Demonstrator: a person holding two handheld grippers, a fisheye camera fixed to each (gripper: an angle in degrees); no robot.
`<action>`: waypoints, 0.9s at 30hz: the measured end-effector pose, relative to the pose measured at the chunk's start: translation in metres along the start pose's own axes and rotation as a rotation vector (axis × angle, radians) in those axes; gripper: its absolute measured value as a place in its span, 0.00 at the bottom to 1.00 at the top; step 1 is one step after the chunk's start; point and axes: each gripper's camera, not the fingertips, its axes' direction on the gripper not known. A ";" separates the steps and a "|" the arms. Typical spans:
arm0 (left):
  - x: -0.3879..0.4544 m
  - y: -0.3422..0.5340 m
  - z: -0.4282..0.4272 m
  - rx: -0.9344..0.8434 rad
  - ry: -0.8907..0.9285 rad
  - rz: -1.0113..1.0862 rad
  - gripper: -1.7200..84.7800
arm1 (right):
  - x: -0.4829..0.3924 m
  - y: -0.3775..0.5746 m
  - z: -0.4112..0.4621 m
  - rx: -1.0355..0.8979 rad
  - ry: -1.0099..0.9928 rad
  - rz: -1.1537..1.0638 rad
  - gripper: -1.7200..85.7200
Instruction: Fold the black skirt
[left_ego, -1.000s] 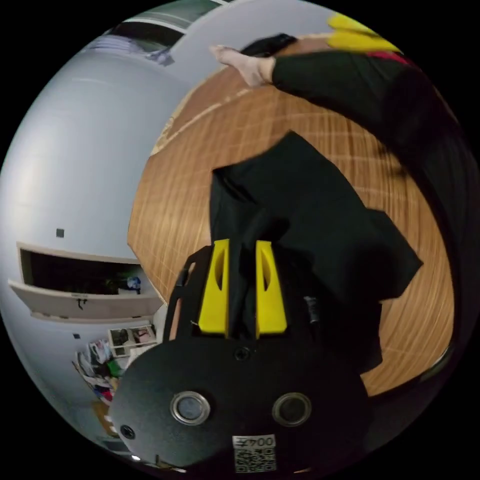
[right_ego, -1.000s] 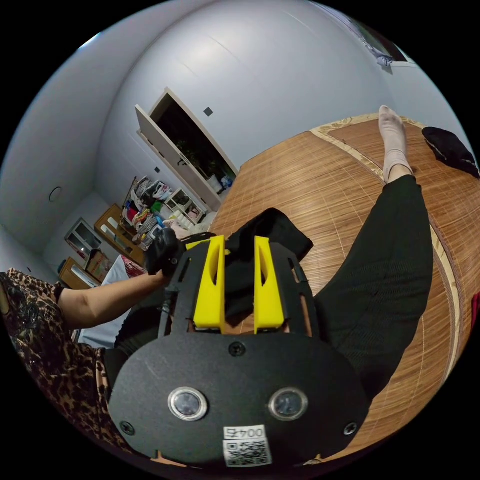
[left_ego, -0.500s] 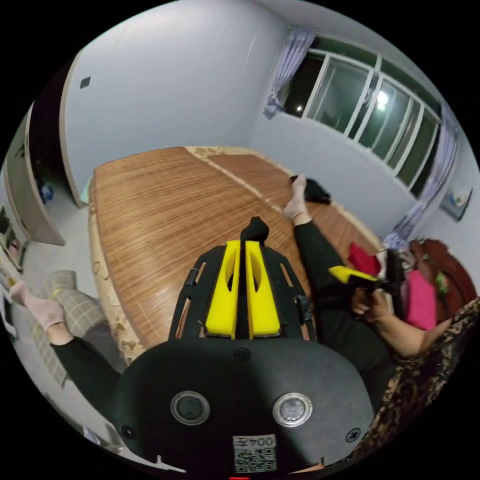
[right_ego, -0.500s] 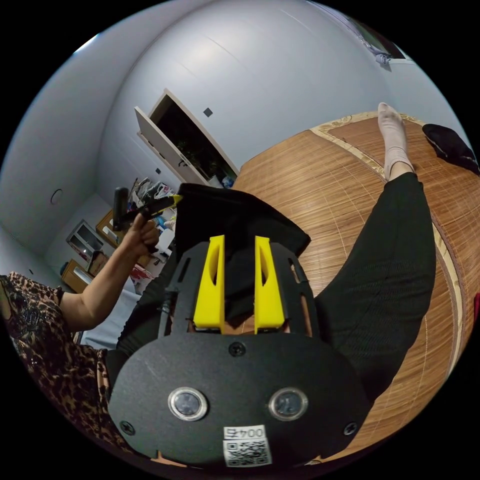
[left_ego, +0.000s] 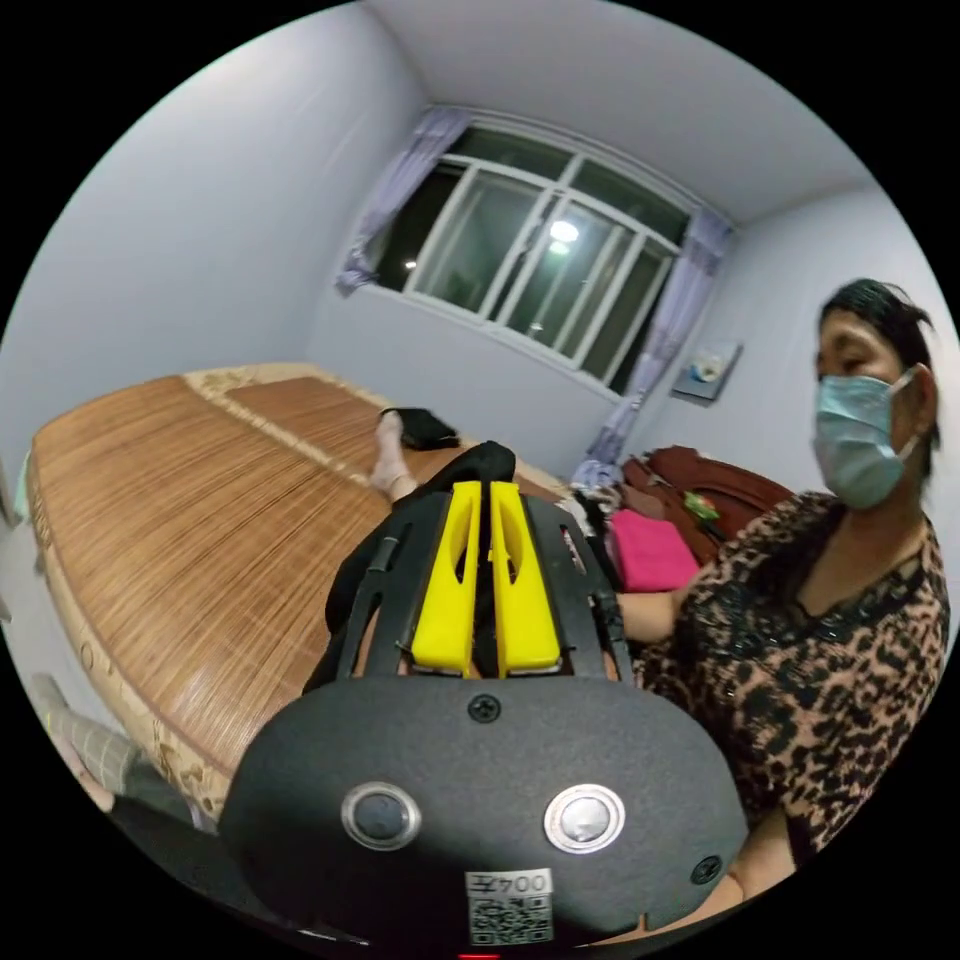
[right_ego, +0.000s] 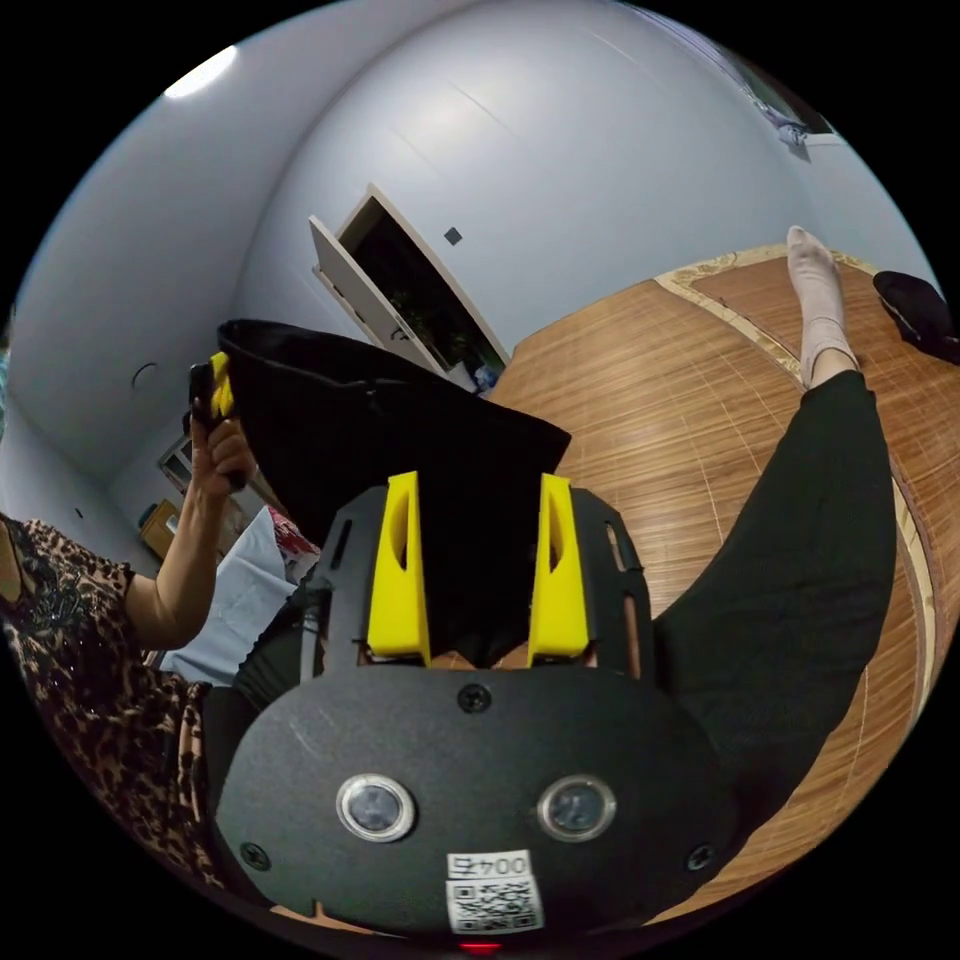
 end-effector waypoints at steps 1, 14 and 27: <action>0.011 -0.008 -0.014 0.025 0.042 0.024 0.04 | -0.006 0.000 -0.005 0.015 -0.027 -0.017 0.24; 0.074 -0.064 -0.136 0.166 0.278 0.099 0.04 | -0.060 0.008 -0.067 0.111 -0.453 -0.139 0.20; 0.087 -0.056 -0.288 0.303 0.018 -0.007 0.04 | -0.169 -0.073 -0.144 0.114 -0.379 -0.300 0.04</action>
